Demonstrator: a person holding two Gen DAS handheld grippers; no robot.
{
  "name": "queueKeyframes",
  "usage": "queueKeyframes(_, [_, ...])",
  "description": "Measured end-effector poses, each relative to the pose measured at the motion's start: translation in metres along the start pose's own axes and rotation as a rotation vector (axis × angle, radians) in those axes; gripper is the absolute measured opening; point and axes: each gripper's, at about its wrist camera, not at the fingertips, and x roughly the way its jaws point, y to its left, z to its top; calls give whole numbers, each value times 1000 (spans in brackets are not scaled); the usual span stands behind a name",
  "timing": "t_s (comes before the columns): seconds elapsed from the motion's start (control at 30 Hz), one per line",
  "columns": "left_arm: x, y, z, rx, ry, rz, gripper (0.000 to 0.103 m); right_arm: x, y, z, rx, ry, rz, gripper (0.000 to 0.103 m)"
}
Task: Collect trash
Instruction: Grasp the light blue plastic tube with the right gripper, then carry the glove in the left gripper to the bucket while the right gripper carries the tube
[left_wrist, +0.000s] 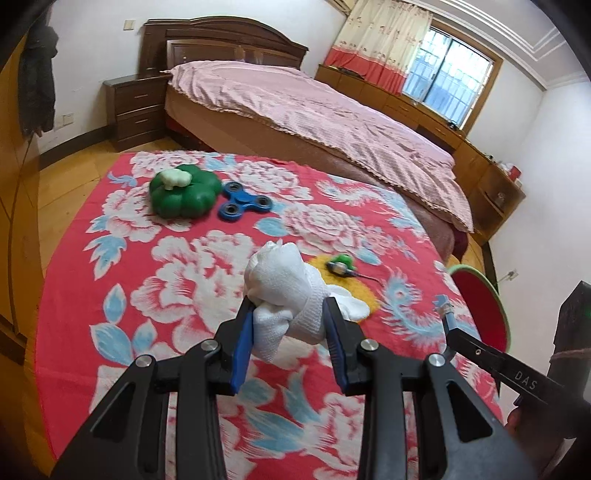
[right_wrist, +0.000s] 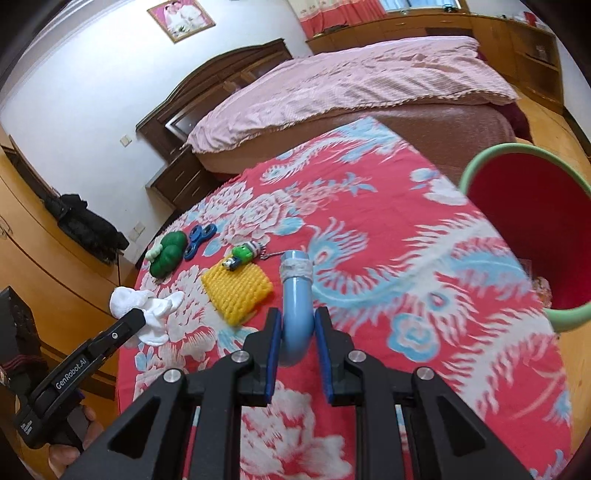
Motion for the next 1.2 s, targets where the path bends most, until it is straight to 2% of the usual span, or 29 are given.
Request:
queueKeyframes(0.4, [-5,-57,-10,77,57,-108,37,-57,-39,-9,65,-109,-18,21])
queueKeyframes(0.67, [10,-107,-12,168,115,-163,37,-85,-80,-5,149,-174,-50,21])
queueKeyframes(0.97, [38,-166,-12,273,166,-227,37,-100,-134,1,252,-221,-112,21])
queueKeyframes(1.2, [62,-208,-10,340,193,-258,37,-95,-175,9,313,-227,-163,22])
